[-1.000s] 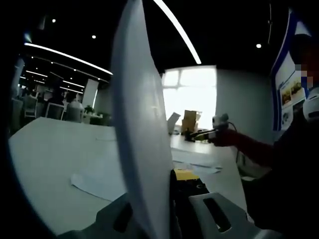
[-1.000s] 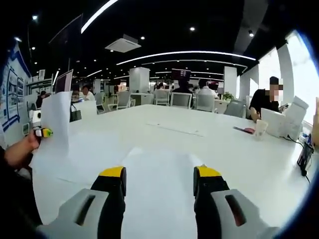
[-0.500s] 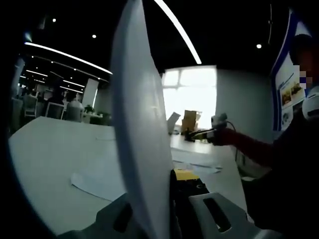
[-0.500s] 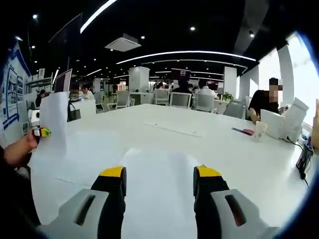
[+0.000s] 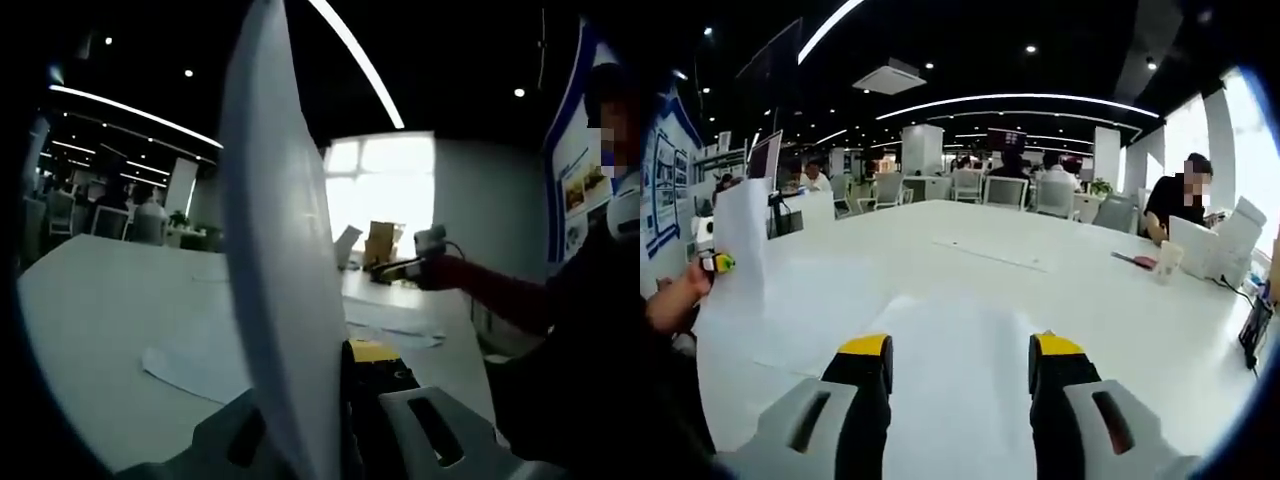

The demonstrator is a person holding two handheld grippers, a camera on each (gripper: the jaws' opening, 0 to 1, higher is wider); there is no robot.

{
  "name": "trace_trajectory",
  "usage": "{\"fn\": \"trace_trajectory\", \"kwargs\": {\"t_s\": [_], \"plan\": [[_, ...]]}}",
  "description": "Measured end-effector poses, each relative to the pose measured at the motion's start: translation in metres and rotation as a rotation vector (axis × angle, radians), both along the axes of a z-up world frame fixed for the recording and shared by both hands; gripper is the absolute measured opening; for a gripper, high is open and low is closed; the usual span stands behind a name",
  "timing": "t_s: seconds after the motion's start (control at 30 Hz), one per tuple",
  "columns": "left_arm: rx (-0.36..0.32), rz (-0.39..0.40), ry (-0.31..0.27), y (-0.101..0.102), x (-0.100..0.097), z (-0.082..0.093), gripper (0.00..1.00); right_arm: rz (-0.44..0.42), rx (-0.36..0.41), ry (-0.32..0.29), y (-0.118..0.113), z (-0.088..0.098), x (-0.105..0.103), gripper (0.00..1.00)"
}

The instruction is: Organize the stack of printing papers by aligning and flattening the scattered papers on the table

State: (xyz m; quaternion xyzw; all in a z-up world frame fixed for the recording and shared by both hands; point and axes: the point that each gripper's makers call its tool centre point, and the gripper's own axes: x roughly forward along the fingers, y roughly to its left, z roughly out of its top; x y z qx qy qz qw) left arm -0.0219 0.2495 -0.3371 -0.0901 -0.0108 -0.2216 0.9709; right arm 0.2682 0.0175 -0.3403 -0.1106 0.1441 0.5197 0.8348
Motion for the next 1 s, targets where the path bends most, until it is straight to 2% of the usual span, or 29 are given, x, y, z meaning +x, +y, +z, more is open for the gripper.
{"fn": "trace_trajectory", "kwargs": {"t_s": [0.33, 1.0], "plan": [[-0.001, 0.000, 0.000, 0.000, 0.000, 0.000, 0.06, -0.016, -0.010, 0.025, -0.001, -0.003, 0.010, 0.51], [0.001, 0.005, 0.003, 0.001, 0.001, -0.001, 0.06, -0.033, -0.004, 0.050, -0.004, -0.010, 0.016, 0.51]]}}
